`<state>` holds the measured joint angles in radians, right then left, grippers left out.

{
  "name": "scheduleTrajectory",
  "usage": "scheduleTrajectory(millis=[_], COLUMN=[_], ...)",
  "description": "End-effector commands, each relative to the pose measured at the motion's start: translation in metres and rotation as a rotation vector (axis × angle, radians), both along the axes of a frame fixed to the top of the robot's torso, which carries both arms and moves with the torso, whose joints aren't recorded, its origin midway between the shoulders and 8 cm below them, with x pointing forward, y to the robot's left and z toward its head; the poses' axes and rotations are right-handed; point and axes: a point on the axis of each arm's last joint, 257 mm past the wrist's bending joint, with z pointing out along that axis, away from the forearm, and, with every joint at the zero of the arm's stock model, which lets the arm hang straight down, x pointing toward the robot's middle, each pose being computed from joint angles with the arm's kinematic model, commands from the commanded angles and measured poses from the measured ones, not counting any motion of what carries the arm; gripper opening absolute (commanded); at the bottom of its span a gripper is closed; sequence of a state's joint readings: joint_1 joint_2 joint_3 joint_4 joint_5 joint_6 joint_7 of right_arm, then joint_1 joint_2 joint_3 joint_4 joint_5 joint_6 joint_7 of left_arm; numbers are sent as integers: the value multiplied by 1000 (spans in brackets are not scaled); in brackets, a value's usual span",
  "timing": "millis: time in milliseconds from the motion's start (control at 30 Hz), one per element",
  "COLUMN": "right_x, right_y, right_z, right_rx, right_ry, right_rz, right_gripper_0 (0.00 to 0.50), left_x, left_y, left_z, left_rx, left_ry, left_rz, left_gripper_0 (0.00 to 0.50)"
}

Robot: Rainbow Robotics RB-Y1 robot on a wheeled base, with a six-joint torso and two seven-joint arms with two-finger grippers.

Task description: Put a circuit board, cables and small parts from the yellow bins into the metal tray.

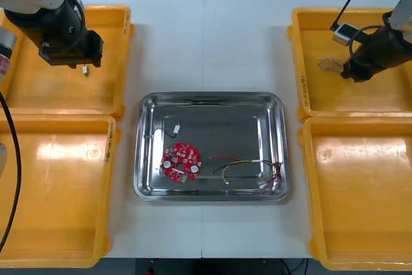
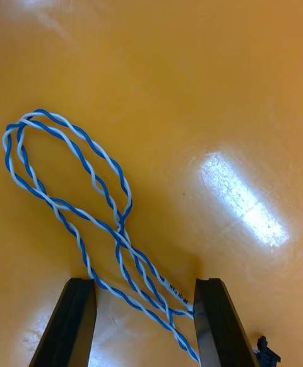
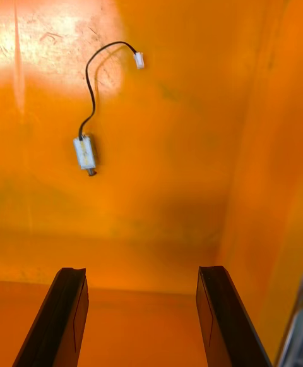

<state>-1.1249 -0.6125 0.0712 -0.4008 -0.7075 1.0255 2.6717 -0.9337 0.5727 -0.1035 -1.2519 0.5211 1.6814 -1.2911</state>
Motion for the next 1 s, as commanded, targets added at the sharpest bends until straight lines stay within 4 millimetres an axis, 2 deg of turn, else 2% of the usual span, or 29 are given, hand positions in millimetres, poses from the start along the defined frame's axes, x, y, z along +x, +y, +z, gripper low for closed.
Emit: scheduleTrajectory(millis=[33, 100, 133, 167, 233, 700, 1000], right_x=[-1, -1, -1, -1, -1, 0, -12], right_y=[3, 3, 4, 3, 3, 5, 13], right_z=[-10, -11, -12, -11, -11, -9, 15], right_rx=[0, 0, 0, 0, 1, 16, 1], right_ry=[-11, -10, -9, -10, -11, -14, 38], right_rz=[29, 27, 28, 27, 28, 27, 94], right_gripper_0=[448, 440, 282, 228, 0, 0, 0], left_x=[26, 29, 32, 33, 38, 63, 76], left_y=[28, 32, 35, 36, 40, 67, 70], left_z=[45, 44, 43, 42, 40, 25, 12], left_rx=[71, 75, 77, 79, 79, 100, 94], left_ry=[-98, -103, -107, -110, -114, -150, -184], left_rz=[-48, -42, -41, -40, -33, -25, -35], left_gripper_0=[500, 500, 500, 500, 500, 500, 500])
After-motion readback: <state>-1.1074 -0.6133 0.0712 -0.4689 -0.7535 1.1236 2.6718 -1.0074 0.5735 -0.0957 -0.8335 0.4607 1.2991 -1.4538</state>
